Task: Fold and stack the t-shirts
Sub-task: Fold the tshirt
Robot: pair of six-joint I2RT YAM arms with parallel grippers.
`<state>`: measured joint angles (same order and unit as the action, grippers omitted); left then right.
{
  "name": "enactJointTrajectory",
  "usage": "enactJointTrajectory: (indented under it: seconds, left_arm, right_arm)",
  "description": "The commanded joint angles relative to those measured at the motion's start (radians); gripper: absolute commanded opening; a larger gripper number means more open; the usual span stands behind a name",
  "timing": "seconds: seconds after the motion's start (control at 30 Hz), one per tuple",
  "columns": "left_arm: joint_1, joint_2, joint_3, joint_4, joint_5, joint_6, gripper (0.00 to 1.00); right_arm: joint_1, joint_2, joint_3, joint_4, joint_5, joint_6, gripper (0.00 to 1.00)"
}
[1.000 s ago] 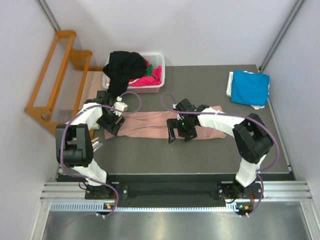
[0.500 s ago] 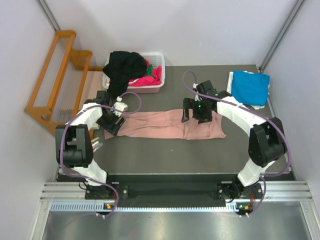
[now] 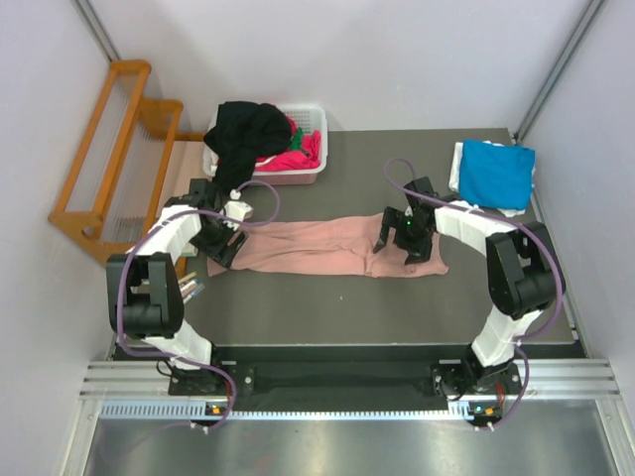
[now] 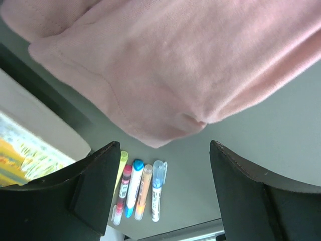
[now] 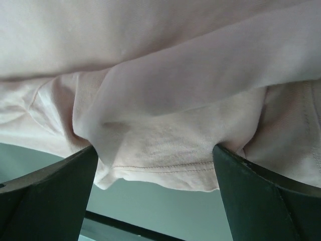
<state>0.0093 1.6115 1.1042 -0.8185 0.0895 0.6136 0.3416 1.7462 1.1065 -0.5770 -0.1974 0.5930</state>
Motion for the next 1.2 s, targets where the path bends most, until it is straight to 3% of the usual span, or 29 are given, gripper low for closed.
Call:
enactJointTrajectory:
  seconds: [0.0,0.2,0.43,0.6,0.97,1.0,1.1,1.13,1.17]
  left_arm:
    - [-0.002,-0.081,0.040,-0.041,0.027,0.011,0.77]
    - [-0.002,-0.107,0.088,-0.071,0.046,0.008,0.77]
    - [-0.002,-0.117,0.085,-0.074,0.038,0.012,0.77]
    - [-0.002,-0.128,0.071,-0.070,0.021,0.018,0.77]
    - [-0.002,-0.122,0.075,-0.068,0.018,0.017,0.77]
    - [-0.002,-0.124,0.072,-0.067,0.016,0.017,0.77]
    - [-0.002,-0.128,0.065,-0.065,0.003,0.020,0.77]
    - [-0.002,-0.128,0.063,-0.065,0.001,0.023,0.77]
    - [-0.003,-0.133,0.059,-0.065,-0.004,0.026,0.77]
  right_arm:
    - [-0.053,0.006,-0.030,0.051,0.125,0.108,0.98]
    - [-0.154,-0.053,-0.011,0.023,0.251,0.126,0.99]
    - [-0.259,0.012,0.059,0.014,0.263,0.097,0.98]
    - [-0.244,0.068,0.061,0.046,0.201,0.097,0.97]
    - [-0.179,0.039,0.044,0.032,0.243,0.076,0.98]
    - [-0.179,0.038,0.039,0.035,0.237,0.077,0.95]
    - [-0.177,0.038,0.015,0.063,0.227,0.077,0.60]
    - [-0.177,0.041,0.007,0.065,0.227,0.079,0.42]
    - [-0.179,0.044,0.004,0.069,0.227,0.082,0.33]
